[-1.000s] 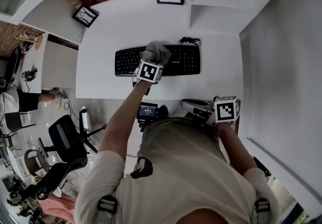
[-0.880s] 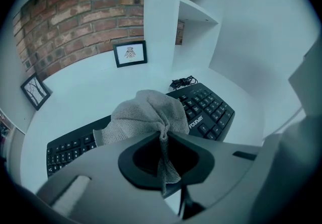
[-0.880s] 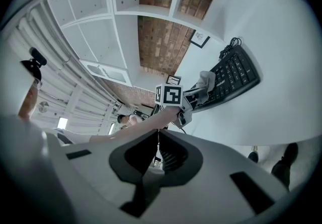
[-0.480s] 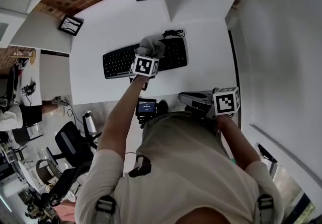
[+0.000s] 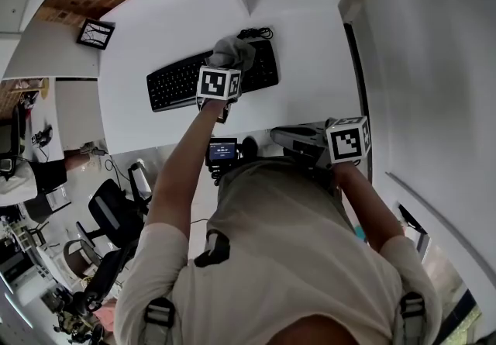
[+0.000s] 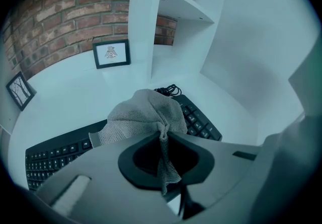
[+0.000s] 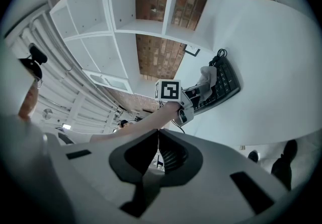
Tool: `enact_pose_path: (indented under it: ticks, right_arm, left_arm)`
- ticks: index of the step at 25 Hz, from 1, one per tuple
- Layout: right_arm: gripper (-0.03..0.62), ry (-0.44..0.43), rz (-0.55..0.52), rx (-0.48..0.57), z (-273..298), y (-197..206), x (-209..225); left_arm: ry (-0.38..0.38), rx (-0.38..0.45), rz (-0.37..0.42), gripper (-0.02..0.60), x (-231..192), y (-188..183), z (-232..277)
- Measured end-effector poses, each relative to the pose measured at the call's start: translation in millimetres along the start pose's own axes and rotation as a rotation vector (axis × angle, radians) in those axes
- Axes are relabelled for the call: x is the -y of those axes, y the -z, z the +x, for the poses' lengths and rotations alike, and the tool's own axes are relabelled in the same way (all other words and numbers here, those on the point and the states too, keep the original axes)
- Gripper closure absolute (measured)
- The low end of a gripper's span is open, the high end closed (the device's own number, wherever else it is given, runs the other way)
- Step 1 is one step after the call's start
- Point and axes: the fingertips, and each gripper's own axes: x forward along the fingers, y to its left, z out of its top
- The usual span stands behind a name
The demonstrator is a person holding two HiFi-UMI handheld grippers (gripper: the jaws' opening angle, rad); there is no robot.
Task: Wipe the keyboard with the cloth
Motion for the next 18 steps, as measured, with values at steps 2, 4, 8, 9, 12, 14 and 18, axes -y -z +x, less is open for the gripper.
enact_pose_path:
  ticks: [2, 4, 8, 9, 12, 14, 18]
  right_arm:
    - [0.588, 0.001, 0.005, 0.003, -3, 1, 1]
    - [0.588, 0.001, 0.01, 0.009, -5, 1, 0]
    - [0.588, -0.004, 0.021, 0.023, -6, 2, 3]
    - [0.588, -0.006, 0.024, 0.024, -7, 3, 3]
    - [0.588, -0.001, 0.031, 0.023, -6, 4, 2]
    - [0.588, -0.002, 0.035, 0.028, -6, 3, 2]
    - [0.588, 0.005, 0.039, 0.034, -10, 1, 2]
  left_arm:
    - [0.01, 0.008, 0.002, 0.558, 8, -3, 2]
    - [0.018, 0.009, 0.01, 0.558, 14, -6, 4]
    - [0.038, -0.006, 0.042, 0.558, 23, -8, 9]
    - [0.044, -0.007, 0.046, 0.558, 26, -10, 10]
    - [0.055, -0.011, 0.058, 0.558, 33, -13, 14]
    - [0.064, -0.013, 0.069, 0.558, 39, -16, 17]
    - [0.069, -0.011, 0.083, 0.558, 46, -24, 23]
